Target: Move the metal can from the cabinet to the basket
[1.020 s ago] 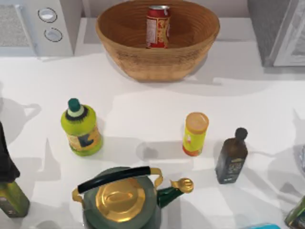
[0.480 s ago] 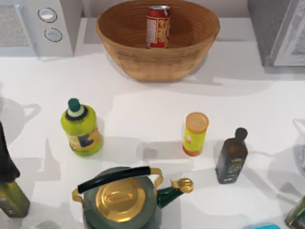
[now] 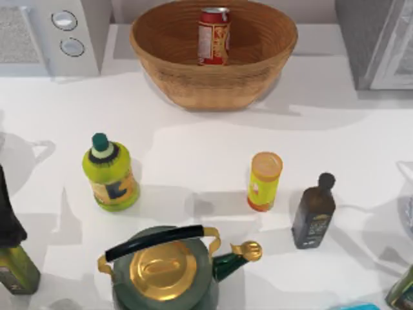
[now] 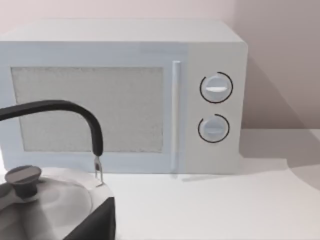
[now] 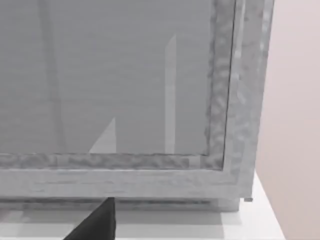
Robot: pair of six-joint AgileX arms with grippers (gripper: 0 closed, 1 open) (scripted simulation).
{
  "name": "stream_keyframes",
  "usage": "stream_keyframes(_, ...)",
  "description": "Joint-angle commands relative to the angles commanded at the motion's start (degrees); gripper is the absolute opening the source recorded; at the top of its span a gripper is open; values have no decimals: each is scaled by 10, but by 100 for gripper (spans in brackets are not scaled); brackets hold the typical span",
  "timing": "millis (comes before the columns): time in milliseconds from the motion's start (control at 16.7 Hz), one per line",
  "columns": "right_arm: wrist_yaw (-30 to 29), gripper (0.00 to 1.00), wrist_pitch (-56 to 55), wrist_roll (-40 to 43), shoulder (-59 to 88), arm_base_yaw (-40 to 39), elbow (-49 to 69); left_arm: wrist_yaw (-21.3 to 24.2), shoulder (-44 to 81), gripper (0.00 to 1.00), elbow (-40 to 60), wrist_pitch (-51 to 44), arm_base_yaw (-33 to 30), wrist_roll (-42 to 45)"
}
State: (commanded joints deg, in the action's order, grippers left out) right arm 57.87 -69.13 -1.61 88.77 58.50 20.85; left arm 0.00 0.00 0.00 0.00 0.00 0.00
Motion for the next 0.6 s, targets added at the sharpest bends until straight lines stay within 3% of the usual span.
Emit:
stream_keyframes(300,7,100,89,1,-6,8,87,0,0,100,0,0,0,0)
stream_keyframes(600,15,100,309,2,-27,17,277,0,0,100,0,0,0,0)
